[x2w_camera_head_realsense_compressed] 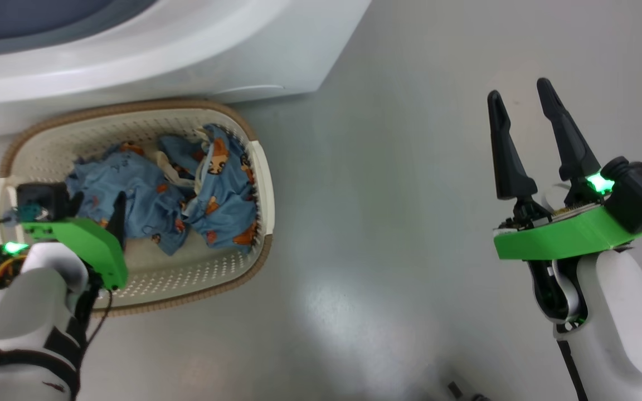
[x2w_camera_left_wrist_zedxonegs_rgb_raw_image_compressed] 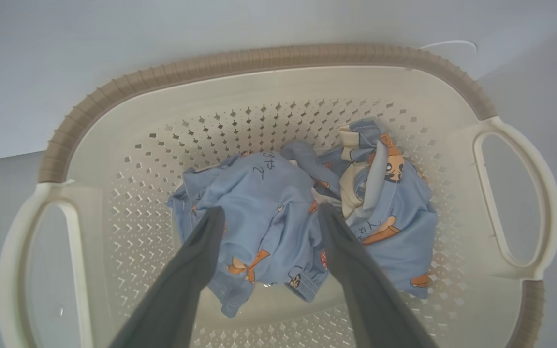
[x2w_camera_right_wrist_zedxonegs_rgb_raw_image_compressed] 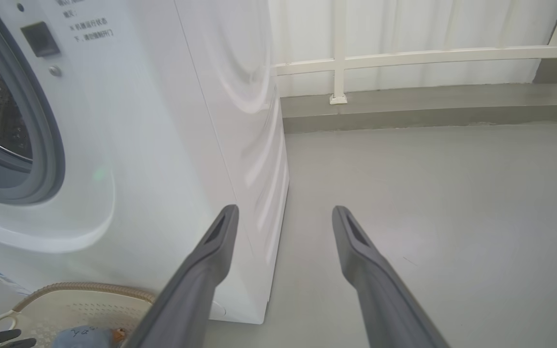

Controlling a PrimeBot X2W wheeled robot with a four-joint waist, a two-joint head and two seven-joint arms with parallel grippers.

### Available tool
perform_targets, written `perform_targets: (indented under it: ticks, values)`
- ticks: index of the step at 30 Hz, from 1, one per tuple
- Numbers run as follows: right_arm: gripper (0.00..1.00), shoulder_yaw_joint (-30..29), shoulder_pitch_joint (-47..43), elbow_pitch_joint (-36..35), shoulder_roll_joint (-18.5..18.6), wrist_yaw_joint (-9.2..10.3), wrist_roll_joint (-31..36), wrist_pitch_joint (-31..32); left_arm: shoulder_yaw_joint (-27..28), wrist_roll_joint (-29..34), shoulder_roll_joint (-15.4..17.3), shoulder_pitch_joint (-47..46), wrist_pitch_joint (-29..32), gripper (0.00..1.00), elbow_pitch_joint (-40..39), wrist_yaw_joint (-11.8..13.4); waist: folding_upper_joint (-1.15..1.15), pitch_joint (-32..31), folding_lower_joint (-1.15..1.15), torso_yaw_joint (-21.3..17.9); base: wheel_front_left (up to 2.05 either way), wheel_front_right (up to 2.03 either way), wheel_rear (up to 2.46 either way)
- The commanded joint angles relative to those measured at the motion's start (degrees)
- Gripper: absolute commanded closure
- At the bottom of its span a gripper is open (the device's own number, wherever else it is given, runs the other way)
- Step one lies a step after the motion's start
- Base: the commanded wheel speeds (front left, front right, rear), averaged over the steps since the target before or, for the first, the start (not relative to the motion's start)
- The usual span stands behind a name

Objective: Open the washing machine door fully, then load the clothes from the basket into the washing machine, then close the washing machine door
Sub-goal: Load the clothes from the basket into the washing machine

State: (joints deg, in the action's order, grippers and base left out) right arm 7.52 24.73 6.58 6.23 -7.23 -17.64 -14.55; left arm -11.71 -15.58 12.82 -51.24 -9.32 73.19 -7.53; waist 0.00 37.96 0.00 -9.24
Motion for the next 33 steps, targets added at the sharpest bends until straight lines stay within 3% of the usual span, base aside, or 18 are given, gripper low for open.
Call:
perform_targets:
  ticks: [1, 18, 33]
  values:
    - [0.0, 1.5, 0.5, -1.7, -0.2, -0.25, 0.3, -0.4, 0.8, -0.6, 3.0, -0.5, 0.4, 0.0, -0.1, 0.0, 0.0, 2.5, 0.0, -1.6, 0.0, 0.0, 0.0]
    - [0.0, 2.5, 3.5, -3.7, -1.8, -0.25, 0.2, -0.4, 0.3, -1.5, 7.6, -5.8, 6.8, 0.0, 0.7, 1.5, 0.0, 8.1, 0.0, -4.8, 0.0, 0.0, 0.0]
    - [0.0, 4.0, 4.4, -4.5, -2.3, -0.25, 0.5, -0.4, -1.2, -1.9, 7.7, -6.7, 11.7, 0.0, 0.8, 2.1, 0.0, 10.9, 0.0, -5.8, 0.0, 0.0, 0.0]
